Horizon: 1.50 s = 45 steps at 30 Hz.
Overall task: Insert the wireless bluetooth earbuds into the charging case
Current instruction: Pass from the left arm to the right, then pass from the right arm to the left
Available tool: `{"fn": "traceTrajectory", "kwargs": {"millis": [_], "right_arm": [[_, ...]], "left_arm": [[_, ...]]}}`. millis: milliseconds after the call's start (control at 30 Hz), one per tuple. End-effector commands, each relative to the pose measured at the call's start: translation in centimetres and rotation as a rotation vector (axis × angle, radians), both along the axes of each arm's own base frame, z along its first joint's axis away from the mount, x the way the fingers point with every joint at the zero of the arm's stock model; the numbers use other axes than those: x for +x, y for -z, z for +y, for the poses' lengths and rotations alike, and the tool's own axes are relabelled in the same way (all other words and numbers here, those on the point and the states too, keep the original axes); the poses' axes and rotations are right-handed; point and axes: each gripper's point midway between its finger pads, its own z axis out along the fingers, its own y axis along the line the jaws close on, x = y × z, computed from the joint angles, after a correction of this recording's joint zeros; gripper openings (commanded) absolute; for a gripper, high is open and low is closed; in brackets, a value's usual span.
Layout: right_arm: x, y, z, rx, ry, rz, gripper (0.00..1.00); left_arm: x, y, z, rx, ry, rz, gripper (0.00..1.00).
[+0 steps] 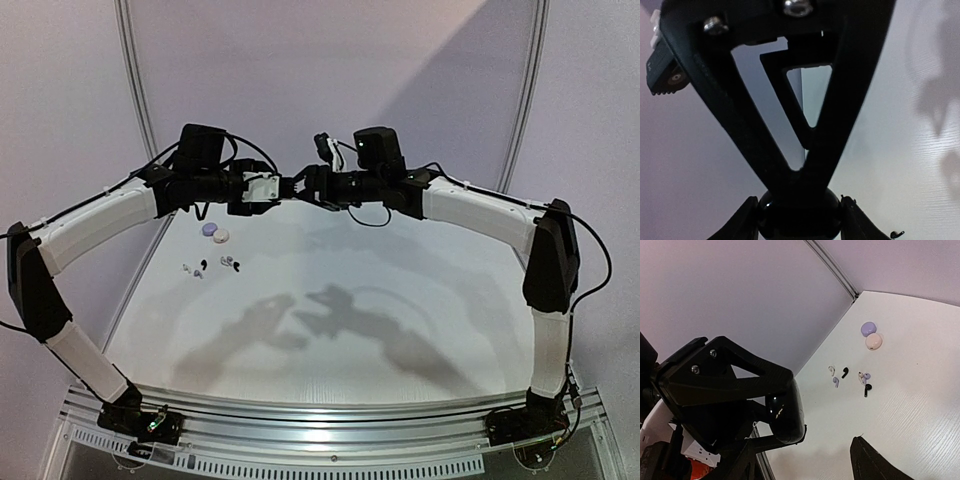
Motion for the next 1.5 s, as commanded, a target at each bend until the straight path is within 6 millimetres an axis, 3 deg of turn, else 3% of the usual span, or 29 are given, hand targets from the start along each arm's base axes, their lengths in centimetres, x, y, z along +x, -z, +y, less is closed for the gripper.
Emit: {"fn": "traceTrajectory", "kwargs": {"millis": [0, 267, 400, 667, 733, 833, 900, 1033, 1133, 1200, 1267, 1467], "right_arm": [[-0.5, -1.8, 1.4, 0.077, -0.039, -0.03, 0.61], [-0.1, -1.4, 2.6, 0.111, -0.055, -0.016, 0.45], [-0.4, -0.9, 3.2, 0.111, -0.082, -0.001, 0.41], [-0.6, -0.9, 3.5, 0.114, -0.098, 0.001, 0.08], [-0.6, -0.9, 3.5, 0.112, -0.101, -0.005, 0.05], [-0.9, -0.6, 3.2, 0.077, -0.111, -0.027, 0.0], [-1.3, 0.1, 2.8, 0.03, -0.12, -0.047, 0.0], [-3.2, 0.9, 1.2, -0.041, -0.184, -0.165, 0.0], [-5.2, 1.7, 0.0, -0.084, -0.264, -0.293, 0.0], [-6.3, 0.7, -0.8, -0.086, -0.3, -0.403, 0.0], [-7.3, -0.7, -1.5, -0.084, -0.318, -0.492, 0.0], [-7.4, -2.1, -1.9, -0.153, -0.332, -0.634, 0.0]], "left_arm": [[-0.6, -1.7, -0.4, -0.043, 0.011, -0.019, 0.45], [-0.5, -2.3, -0.5, -0.062, 0.0, -0.025, 0.45], [-0.5, -2.2, -0.4, -0.062, -0.003, -0.022, 0.45], [-0.6, -2.2, -0.3, -0.062, -0.008, -0.016, 0.47], [-0.7, -2.0, -0.3, -0.062, -0.011, -0.001, 0.58], [-1.2, -1.6, 0.0, -0.064, -0.027, 0.067, 0.91], [-1.8, -0.8, 0.4, -0.047, -0.036, 0.156, 0.99], [-4.0, 1.0, 1.6, 0.014, -0.045, 0.468, 0.99], [-5.5, -0.4, 1.9, -0.064, -0.036, 0.691, 0.99], [-6.6, -1.8, 1.4, -0.134, -0.008, 0.809, 0.99], [-7.6, -2.4, 0.8, -0.164, 0.029, 0.869, 0.96], [-10.7, -2.1, -1.2, -0.139, 0.104, 0.949, 0.88]]}}
